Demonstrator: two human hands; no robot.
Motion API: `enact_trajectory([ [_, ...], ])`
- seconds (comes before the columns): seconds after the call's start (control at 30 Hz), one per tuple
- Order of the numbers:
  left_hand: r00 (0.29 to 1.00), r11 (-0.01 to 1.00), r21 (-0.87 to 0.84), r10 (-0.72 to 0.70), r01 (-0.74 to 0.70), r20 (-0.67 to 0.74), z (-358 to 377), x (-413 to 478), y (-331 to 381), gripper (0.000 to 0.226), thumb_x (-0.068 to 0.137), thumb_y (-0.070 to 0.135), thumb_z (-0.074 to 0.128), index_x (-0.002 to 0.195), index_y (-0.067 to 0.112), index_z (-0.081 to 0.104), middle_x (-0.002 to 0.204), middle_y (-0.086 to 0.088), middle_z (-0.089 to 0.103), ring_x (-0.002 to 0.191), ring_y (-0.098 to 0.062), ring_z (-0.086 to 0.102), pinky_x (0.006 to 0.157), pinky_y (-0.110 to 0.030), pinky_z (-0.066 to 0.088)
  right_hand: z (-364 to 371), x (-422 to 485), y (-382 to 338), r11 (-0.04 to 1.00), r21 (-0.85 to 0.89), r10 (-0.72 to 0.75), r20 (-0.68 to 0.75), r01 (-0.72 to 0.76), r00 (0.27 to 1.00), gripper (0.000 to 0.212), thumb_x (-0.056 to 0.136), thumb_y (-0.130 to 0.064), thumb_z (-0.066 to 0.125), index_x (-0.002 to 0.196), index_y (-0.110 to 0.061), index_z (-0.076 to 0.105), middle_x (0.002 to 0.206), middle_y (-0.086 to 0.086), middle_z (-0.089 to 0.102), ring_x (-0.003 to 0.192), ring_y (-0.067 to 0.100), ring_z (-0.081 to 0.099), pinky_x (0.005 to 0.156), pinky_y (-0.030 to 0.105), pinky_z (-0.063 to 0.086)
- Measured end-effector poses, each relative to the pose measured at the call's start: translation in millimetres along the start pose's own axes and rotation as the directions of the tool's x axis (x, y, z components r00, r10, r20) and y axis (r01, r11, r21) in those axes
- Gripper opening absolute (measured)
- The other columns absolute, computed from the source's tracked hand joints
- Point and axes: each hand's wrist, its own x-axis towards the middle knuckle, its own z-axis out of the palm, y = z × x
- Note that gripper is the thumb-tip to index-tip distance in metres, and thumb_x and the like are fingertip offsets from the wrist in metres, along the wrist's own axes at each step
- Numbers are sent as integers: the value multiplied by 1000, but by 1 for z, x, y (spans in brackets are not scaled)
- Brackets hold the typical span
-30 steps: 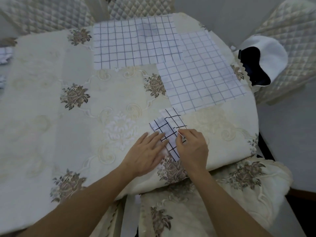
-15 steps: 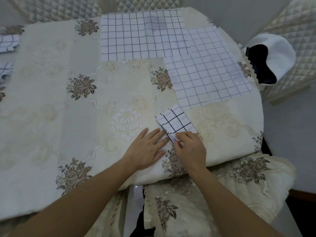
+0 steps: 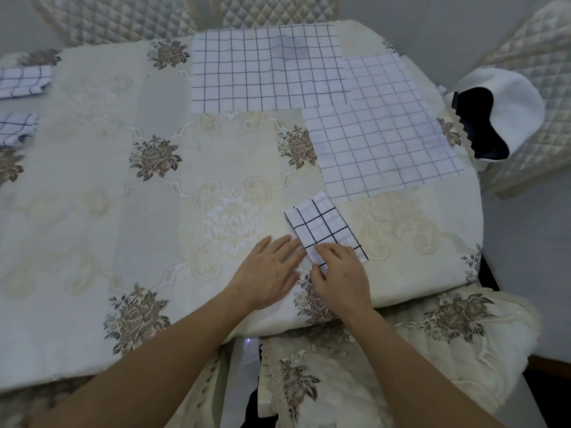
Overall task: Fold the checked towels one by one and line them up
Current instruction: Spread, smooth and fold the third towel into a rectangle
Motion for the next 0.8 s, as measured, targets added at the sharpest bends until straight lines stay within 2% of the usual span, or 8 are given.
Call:
enact_trajectory([
  [0.17,984,997,-66,-62,51,-168,-9,9,1,40,98,31,39,130,12,56,138,-9,54,126,-27,52,107,-41,39,-1,1,2,1000,0,-14,16,14,1000,41,85,-26,57,121,-10,68,120,4,66,111,25,55,94,39,51],
  [0.23,982,995,-57,-85,76,-167,-9,13,1,45,100,33,36,138,13,51,149,-11,46,135,-27,45,111,-43,36,-1,1,2,1000,2,-24,17,24,1000,41,84,-28,56,120,-11,69,119,3,66,110,24,55,94,39,51],
  [0.37,995,996,-15,-87,87,-43,-1,20,0,56,105,45,25,154,20,31,164,-8,21,152,-23,18,123,-45,20,-4,3,3,1000,14,-10,41,9,999,41,87,-30,56,121,-12,68,120,3,66,112,23,54,95,40,51],
  [0.5,994,994,-21,-104,104,-41,3,23,-1,54,105,47,27,150,20,39,161,-8,31,150,-23,25,122,-46,21,-16,12,3,997,-10,-71,99,72,993,44,92,-39,46,127,-15,59,114,0,65,107,20,55,85,36,53],
  [0.6,988,991,-36,-131,128,-83,4,27,2,48,104,46,32,141,20,49,154,-9,41,146,-25,33,120,-49,25,-26,29,11,978,-67,-193,68,197,979,35,95,-33,46,122,-15,59,112,2,62,103,21,56,77,38,55],
  [0.67,981,987,-52,-158,152,-112,3,31,7,43,104,46,34,133,20,53,149,-9,46,142,-26,38,119,-50,27,-24,45,17,954,-106,-279,26,280,960,36,98,-28,45,125,-9,60,123,8,61,117,25,56,89,42,54],
  [0.73,971,980,-71,-193,185,-138,2,36,13,39,103,45,35,126,20,54,144,-8,49,138,-27,41,118,-50,28,-16,63,21,923,-140,-356,43,358,934,45,103,-30,39,136,-2,55,140,15,55,136,30,46,108,44,45],
  [0.8,958,966,-94,-252,241,-135,2,40,20,44,101,47,33,127,18,53,143,-7,50,138,-26,42,118,-50,28,-9,78,21,889,-136,-427,92,437,899,51,106,-31,33,143,1,47,150,18,46,146,31,34,116,46,35],
])
